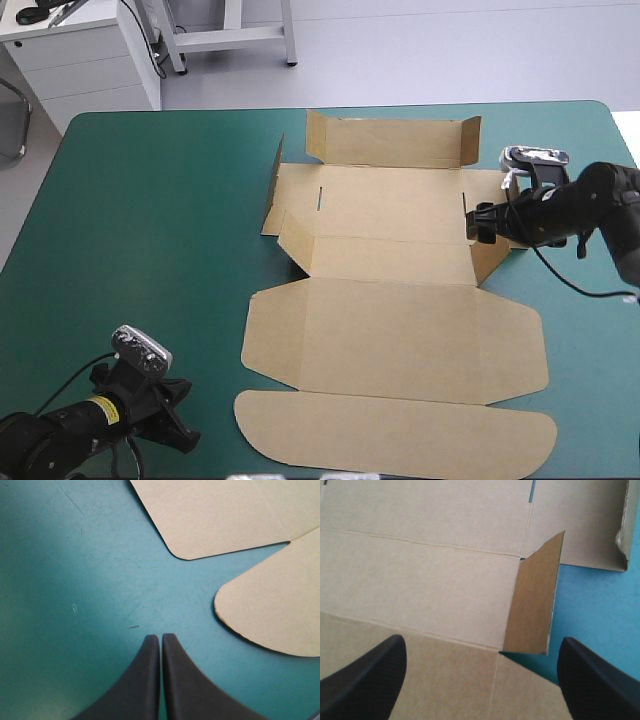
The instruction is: Fold the box
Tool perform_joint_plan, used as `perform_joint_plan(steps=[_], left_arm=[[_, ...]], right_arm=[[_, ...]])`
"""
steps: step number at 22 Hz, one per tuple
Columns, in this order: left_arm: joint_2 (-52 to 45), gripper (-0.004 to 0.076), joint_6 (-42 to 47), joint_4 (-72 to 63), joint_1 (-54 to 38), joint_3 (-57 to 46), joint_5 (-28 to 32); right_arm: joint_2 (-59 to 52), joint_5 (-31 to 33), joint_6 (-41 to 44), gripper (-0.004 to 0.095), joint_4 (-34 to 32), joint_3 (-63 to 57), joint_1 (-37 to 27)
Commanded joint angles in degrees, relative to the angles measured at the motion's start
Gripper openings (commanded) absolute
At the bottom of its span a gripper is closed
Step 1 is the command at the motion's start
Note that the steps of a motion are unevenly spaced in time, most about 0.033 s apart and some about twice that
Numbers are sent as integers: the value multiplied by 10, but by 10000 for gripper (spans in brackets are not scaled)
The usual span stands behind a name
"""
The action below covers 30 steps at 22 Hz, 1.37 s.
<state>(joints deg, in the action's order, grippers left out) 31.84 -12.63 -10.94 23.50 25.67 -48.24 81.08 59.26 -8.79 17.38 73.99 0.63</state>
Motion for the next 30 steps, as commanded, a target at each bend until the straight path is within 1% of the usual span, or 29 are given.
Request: perform_joint_plan(steps=[1, 5, 9, 12, 14, 16, 17, 18, 19, 20, 22, 23, 24, 27, 28, 30], left_arm=[[1, -8, 2, -11, 1, 16, 23], [1, -8, 2, -11, 1, 16, 23], [1, -8, 2, -11, 1, 16, 22], [1, -8, 2, -11, 1, 16, 22], [1, -8, 2, -11, 1, 16, 22], [1, -8, 2, -11, 1, 16, 22], [1, -8, 2, -11, 1, 16, 22], [1, -8, 2, -11, 1, 16, 22], [1, -8, 2, -11, 1, 16, 22], [1, -8, 2, -11, 1, 16, 22], [1, -8, 2, -11, 1, 16, 22], [1, -8, 2, -13, 1, 16, 22], [1, -8, 2, -13, 1, 16, 22], [1, -8, 2, -13, 1, 16, 22], [1, -8, 2, -13, 1, 17, 20], [1, -8, 2, -13, 1, 25, 8]], right_arm=[[47, 0, 15, 760, -10, 64, 2], [121, 45, 15, 760, -12, 117, 2], [161, 59, 15, 754, -12, 128, 2], [181, 64, 15, 714, -18, 130, 2], [190, 61, 15, 658, -22, 130, 2], [191, 61, 15, 561, -23, 130, 2], [191, 63, 15, 471, -23, 130, 2], [191, 63, 14, 432, -23, 130, 2], [191, 63, 14, 325, -26, 130, 2], [191, 66, 12, 269, -28, 130, 2], [191, 84, -7, 70, -30, 130, 2], [191, 88, -12, 20, -32, 130, 2], [191, 90, -15, -18, -33, 130, 2], [191, 82, -29, -19, -36, 131, 2], [191, 80, -65, -19, -36, 137, 2], [191, 83, -80, -19, -36, 150, 2]])
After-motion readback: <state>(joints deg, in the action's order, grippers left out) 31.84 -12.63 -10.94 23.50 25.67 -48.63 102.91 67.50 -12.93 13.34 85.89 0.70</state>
